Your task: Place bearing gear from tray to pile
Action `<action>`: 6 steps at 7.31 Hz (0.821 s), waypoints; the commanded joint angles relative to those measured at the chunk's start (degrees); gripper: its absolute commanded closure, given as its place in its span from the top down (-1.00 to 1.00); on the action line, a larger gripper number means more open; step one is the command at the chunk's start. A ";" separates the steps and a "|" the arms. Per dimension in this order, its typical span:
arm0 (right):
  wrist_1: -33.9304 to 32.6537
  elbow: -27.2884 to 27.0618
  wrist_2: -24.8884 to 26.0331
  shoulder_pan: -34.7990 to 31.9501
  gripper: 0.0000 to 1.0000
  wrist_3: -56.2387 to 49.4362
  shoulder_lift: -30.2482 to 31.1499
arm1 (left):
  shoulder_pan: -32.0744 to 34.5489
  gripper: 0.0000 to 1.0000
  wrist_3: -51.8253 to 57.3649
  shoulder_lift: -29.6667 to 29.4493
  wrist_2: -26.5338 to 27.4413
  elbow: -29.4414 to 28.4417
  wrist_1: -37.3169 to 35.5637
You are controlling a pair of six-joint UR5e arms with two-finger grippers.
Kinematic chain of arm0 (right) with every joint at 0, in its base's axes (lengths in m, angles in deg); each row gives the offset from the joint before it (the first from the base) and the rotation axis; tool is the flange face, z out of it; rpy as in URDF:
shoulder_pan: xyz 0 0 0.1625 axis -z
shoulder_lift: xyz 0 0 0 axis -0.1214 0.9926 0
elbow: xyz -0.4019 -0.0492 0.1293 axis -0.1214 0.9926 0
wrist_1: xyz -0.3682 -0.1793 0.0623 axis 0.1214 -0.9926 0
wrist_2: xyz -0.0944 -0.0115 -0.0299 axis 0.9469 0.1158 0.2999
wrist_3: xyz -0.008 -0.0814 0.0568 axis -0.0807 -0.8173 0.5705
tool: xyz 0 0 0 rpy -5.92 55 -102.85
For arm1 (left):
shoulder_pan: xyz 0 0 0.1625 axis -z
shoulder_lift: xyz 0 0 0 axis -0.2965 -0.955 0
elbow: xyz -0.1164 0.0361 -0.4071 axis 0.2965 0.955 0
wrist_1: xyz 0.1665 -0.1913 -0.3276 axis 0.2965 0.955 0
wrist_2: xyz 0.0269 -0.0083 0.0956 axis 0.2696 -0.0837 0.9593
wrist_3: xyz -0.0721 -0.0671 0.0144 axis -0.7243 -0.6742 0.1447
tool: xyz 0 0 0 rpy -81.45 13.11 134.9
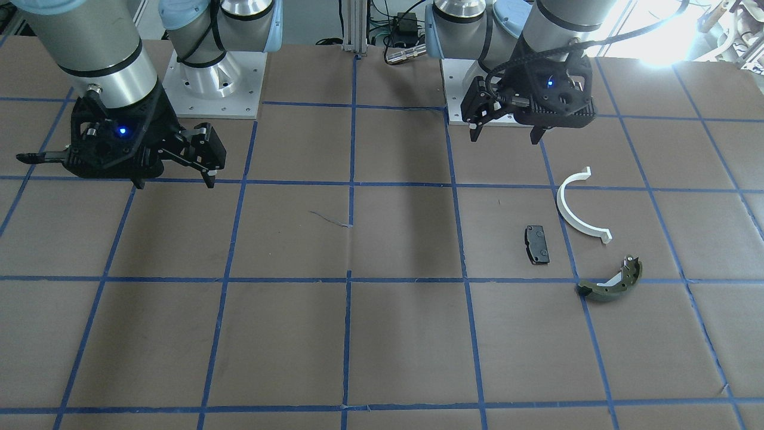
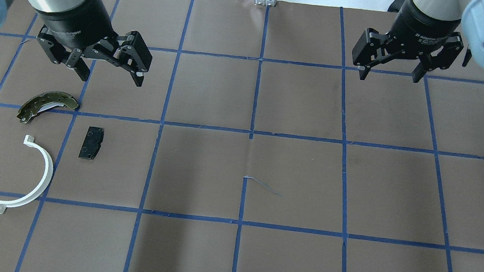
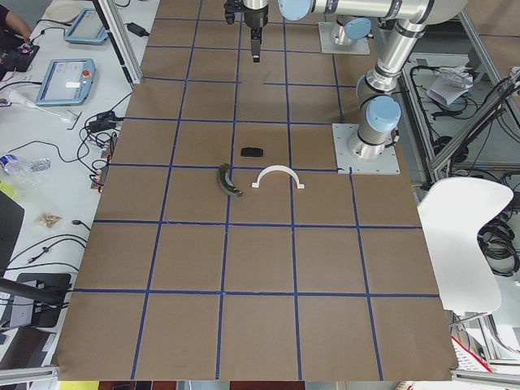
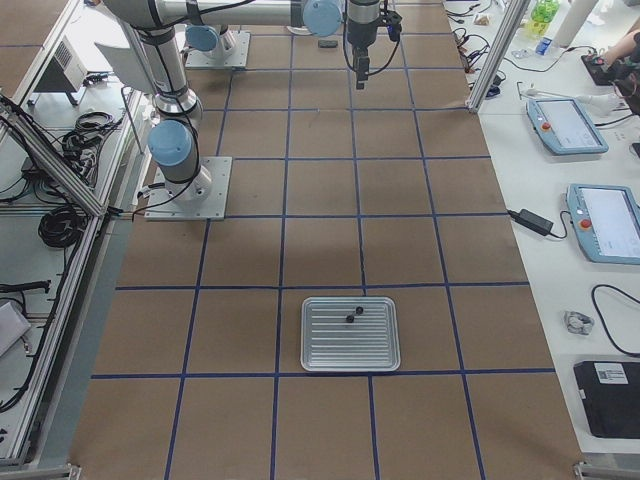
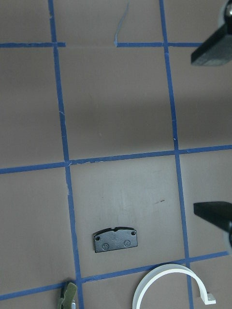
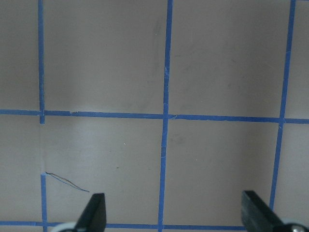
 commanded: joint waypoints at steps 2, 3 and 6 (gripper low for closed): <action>0.39 -0.27 0.03 0.47 1.00 -0.13 0.06 | -0.11 1.00 -0.60 -0.42 0.13 -0.72 -0.42; -0.39 -0.18 0.03 0.47 1.00 -0.22 0.06 | -0.11 1.00 0.45 -0.07 -0.04 -0.11 -0.42; 2.04 -0.18 0.73 6.51 1.00 -9.14 0.06 | -0.20 1.00 0.55 0.20 -0.22 -0.02 -0.42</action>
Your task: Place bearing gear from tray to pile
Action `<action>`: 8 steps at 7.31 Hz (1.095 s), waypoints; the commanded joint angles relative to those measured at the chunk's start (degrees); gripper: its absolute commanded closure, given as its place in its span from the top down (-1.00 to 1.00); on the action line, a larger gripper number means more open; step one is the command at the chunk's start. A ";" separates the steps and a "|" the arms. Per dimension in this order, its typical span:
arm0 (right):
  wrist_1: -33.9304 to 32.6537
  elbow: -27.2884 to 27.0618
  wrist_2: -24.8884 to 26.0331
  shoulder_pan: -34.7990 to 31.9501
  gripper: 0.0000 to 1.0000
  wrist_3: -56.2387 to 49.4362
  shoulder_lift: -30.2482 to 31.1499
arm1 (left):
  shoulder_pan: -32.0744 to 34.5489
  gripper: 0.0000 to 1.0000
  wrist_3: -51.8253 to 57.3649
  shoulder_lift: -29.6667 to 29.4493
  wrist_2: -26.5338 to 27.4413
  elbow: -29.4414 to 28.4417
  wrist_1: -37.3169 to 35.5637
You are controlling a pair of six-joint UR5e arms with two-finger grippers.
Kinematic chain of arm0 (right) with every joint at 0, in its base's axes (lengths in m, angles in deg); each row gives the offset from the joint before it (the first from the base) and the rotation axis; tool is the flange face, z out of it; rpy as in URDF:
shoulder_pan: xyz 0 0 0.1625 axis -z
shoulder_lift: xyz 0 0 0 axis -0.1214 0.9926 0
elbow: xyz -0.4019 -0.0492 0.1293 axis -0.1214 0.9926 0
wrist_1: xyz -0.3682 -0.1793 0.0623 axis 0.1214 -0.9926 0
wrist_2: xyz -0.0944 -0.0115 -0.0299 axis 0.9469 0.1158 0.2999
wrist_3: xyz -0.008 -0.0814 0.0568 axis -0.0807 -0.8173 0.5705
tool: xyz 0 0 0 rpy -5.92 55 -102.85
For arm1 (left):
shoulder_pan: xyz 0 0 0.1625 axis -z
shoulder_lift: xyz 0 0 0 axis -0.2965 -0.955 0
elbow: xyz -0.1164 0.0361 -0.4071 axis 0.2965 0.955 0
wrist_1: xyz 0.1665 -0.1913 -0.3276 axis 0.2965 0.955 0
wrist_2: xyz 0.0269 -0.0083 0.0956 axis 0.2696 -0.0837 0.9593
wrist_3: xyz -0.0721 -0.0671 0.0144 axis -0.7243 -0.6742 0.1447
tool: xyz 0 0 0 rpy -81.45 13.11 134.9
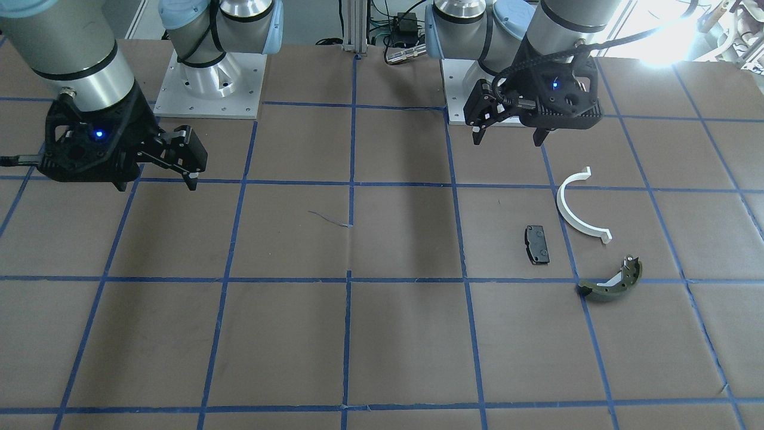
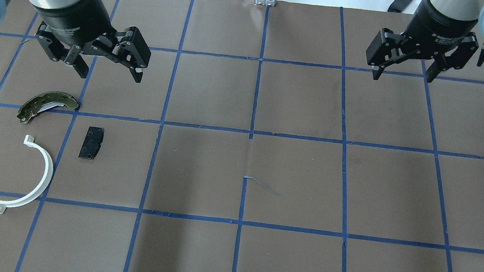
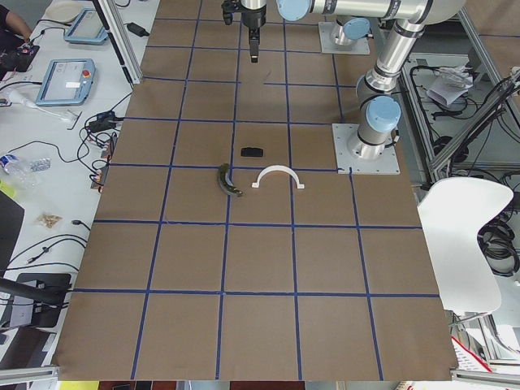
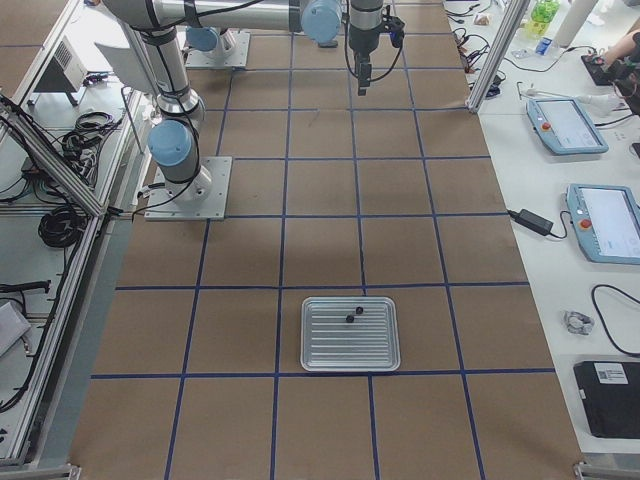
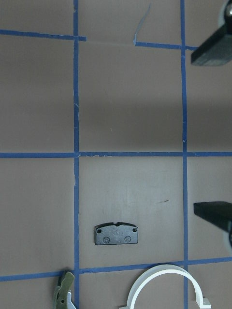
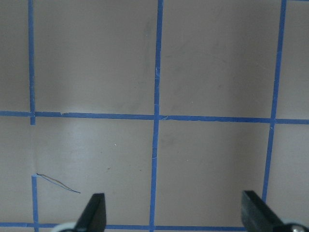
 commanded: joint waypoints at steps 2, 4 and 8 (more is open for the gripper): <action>1.92 -0.08 0.73 11.85 1.00 -14.78 0.00 | -0.01 1.00 0.14 0.08 -0.10 0.07 0.00; 2.37 -0.87 0.82 22.75 1.00 -28.82 -0.44 | -0.19 1.00 -0.90 -1.58 -0.36 -2.20 0.09; -18.22 -5.80 -0.14 44.31 1.00 -58.47 -11.38 | -0.28 1.00 8.63 -3.18 -1.69 -5.47 5.45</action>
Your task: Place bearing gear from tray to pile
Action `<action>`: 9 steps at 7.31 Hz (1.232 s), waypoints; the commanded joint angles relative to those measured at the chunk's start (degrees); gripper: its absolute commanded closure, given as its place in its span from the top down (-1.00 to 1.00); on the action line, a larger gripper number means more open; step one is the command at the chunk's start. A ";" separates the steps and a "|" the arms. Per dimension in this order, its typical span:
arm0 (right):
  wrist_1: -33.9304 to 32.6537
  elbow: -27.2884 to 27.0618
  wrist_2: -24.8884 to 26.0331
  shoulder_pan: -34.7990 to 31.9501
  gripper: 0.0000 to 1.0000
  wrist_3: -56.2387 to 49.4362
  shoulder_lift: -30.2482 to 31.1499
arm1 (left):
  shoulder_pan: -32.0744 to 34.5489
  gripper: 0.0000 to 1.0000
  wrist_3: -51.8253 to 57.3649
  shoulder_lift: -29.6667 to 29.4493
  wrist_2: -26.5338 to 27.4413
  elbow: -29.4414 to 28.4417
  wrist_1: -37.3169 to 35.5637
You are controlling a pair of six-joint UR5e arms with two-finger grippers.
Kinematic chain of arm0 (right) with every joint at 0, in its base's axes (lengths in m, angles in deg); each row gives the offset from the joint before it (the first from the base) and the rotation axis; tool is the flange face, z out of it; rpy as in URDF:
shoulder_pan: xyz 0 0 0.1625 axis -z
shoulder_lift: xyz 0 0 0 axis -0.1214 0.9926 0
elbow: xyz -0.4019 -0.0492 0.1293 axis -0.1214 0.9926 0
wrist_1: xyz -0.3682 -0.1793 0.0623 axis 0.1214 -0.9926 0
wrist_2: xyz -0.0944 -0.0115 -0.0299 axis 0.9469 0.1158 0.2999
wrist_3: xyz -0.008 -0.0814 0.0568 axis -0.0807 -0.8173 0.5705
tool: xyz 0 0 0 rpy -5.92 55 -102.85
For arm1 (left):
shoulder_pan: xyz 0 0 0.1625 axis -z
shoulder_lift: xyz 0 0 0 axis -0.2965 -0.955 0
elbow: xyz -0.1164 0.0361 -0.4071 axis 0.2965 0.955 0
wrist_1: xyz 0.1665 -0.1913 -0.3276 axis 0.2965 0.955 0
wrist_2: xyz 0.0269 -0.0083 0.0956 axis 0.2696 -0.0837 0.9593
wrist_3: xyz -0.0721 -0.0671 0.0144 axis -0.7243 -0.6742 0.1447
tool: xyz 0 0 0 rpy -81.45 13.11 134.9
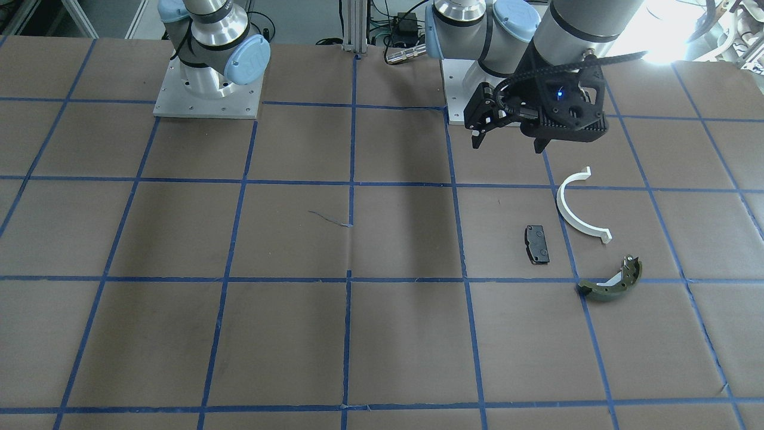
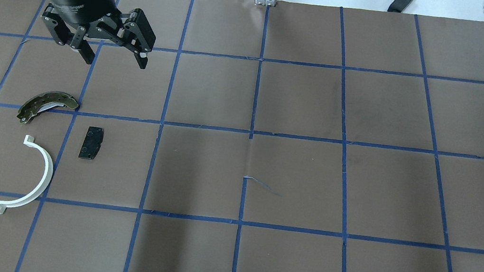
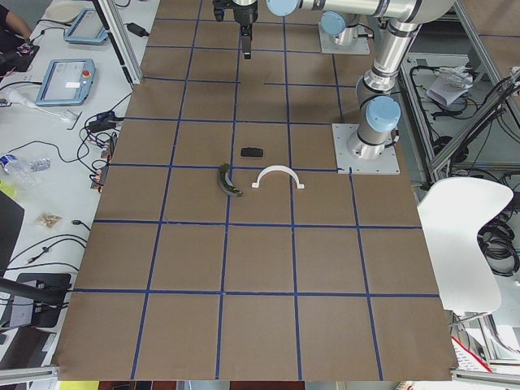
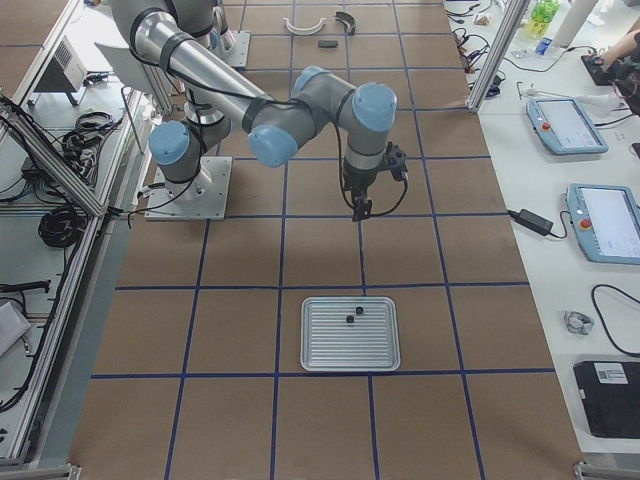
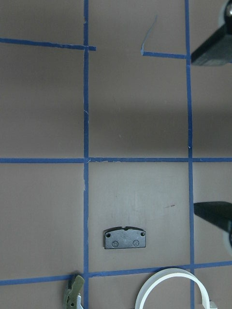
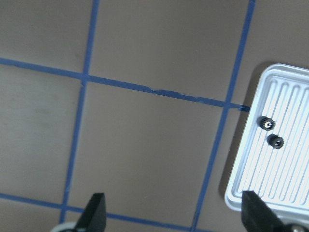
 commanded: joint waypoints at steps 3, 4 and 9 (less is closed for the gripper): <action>-14.10 1.44 -0.18 10.25 1.00 -17.26 -15.30 | -0.25 1.00 4.32 1.16 -0.12 1.37 -3.14; -14.28 3.02 0.17 10.34 1.00 -18.94 -18.38 | -0.25 1.00 4.32 1.24 -0.12 1.46 -3.76; -17.54 3.83 -0.53 11.05 0.91 -16.42 -23.60 | -0.25 1.00 -1.57 1.33 0.14 1.46 -3.85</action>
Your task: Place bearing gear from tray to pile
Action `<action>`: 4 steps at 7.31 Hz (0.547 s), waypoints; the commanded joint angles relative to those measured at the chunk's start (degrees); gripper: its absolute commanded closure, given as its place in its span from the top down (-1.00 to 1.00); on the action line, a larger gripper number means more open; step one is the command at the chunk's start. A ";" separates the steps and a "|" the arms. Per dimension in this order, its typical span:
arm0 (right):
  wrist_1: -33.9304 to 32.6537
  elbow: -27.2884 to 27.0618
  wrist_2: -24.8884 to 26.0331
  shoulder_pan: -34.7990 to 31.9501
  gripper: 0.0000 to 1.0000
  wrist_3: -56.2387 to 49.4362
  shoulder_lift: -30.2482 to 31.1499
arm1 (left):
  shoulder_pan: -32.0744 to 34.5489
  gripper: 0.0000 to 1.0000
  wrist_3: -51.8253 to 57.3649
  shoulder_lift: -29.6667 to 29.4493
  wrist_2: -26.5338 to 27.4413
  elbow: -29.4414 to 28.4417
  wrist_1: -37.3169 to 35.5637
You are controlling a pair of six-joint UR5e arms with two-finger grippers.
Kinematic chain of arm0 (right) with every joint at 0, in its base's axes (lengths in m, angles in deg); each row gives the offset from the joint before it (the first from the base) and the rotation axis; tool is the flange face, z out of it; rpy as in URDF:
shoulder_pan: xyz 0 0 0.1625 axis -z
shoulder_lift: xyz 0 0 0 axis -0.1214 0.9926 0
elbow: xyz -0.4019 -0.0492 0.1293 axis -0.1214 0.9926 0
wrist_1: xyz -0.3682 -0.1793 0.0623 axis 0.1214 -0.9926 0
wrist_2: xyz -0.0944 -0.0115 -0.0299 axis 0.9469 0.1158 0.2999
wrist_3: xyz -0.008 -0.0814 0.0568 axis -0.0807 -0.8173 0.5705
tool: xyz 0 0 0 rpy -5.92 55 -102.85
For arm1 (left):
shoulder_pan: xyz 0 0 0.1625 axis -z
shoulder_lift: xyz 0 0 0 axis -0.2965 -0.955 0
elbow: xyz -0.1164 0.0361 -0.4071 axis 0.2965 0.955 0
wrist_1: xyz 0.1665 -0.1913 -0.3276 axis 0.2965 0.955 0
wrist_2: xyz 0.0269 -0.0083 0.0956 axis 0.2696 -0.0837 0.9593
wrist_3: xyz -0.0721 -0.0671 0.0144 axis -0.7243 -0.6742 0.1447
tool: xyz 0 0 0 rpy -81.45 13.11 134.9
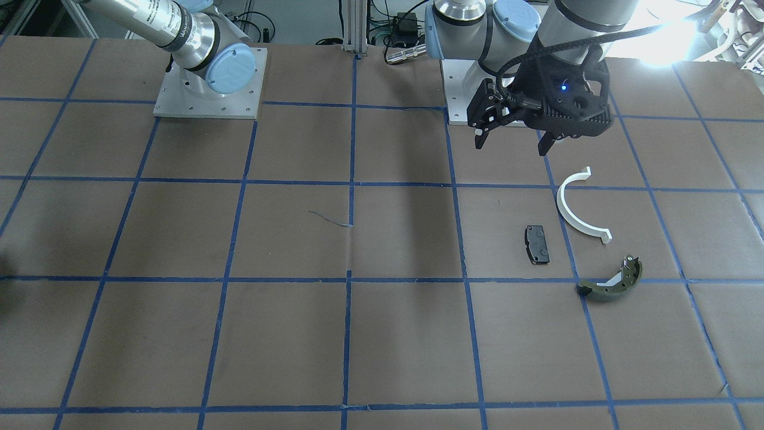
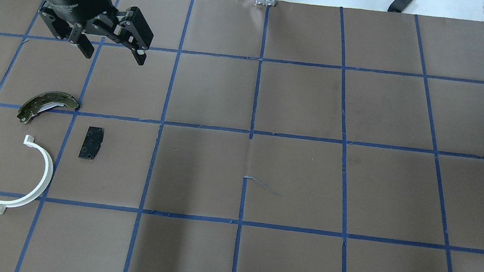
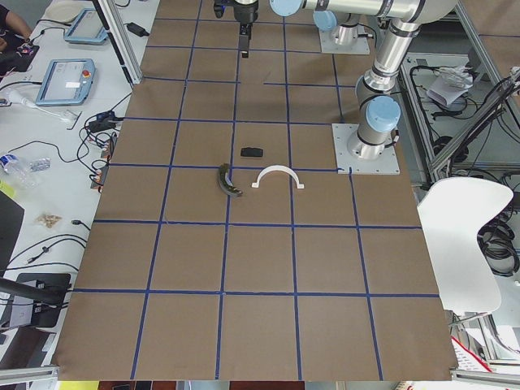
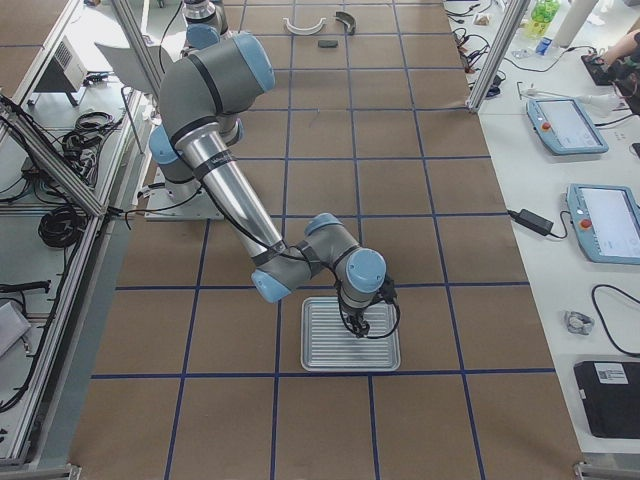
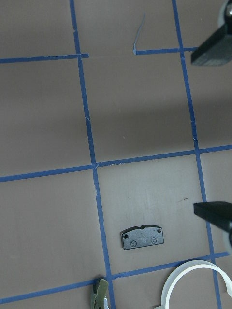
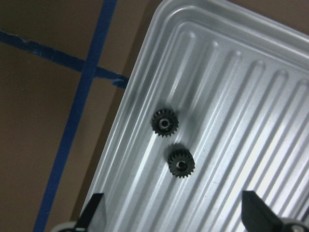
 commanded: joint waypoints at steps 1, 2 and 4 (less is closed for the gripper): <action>-0.20 -0.15 -0.19 -0.21 0.84 2.08 -0.29 | 0.13 1.00 -2.14 0.06 0.17 -0.03 0.09; -0.55 -0.15 -0.19 -0.21 0.74 2.08 -0.72 | 0.04 1.00 -2.23 0.15 0.26 0.05 0.26; -0.64 0.12 0.16 -0.21 0.57 1.99 -1.43 | -0.13 1.00 -1.62 -0.03 0.00 -0.03 0.00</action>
